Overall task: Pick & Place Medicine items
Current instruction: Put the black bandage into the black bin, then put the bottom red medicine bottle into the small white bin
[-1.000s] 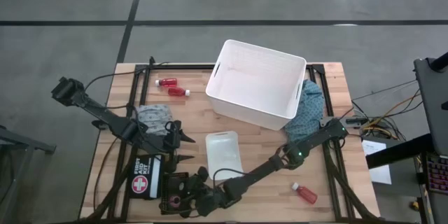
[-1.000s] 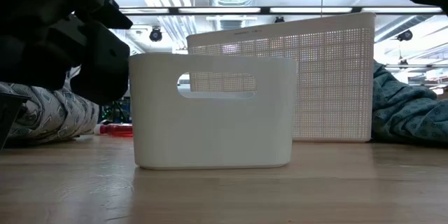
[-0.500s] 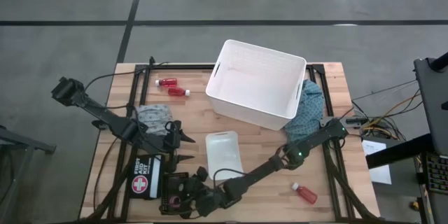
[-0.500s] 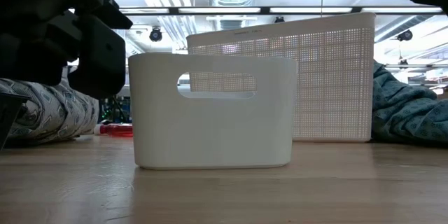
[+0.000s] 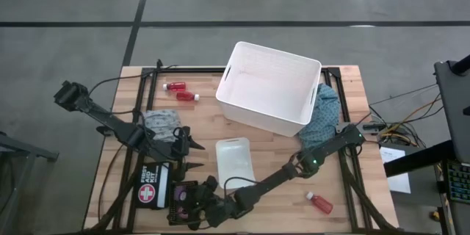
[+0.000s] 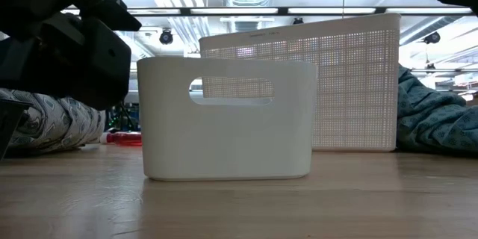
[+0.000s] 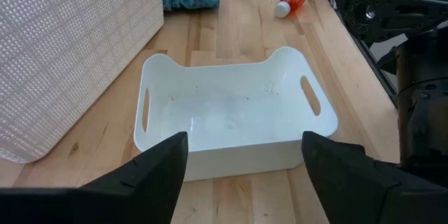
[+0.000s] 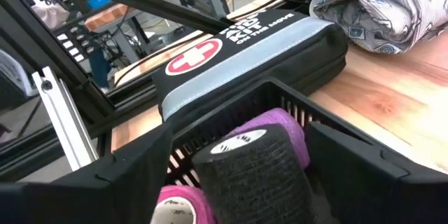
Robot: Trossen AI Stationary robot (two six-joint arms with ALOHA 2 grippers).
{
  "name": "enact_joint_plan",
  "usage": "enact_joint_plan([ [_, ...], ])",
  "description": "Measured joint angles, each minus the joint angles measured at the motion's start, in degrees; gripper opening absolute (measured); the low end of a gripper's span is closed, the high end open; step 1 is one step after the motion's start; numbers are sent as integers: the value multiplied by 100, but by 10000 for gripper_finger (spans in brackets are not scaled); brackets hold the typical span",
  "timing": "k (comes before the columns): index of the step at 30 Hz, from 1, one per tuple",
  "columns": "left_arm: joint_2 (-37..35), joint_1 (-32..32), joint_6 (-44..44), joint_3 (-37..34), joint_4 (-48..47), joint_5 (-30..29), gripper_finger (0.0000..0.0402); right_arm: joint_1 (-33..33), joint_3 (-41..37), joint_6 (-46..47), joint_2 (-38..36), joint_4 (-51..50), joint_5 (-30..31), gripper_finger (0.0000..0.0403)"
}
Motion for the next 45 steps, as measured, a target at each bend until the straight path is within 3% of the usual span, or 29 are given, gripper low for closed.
enact_joint_plan([
  [8,0,0,2,0,0,0,287,5,4,-227,-4,210,211,362],
  [16,0,2,0,0,0,0,287,69,4,-735,-78,283,358,364],
  [28,0,1,1,0,-2,0,287,140,8,-778,-249,230,339,364],
  [40,0,2,0,0,-7,0,287,233,9,-618,-539,-753,262,363],
  [45,2,0,1,0,-8,0,287,377,9,-550,-988,-1977,320,363],
])
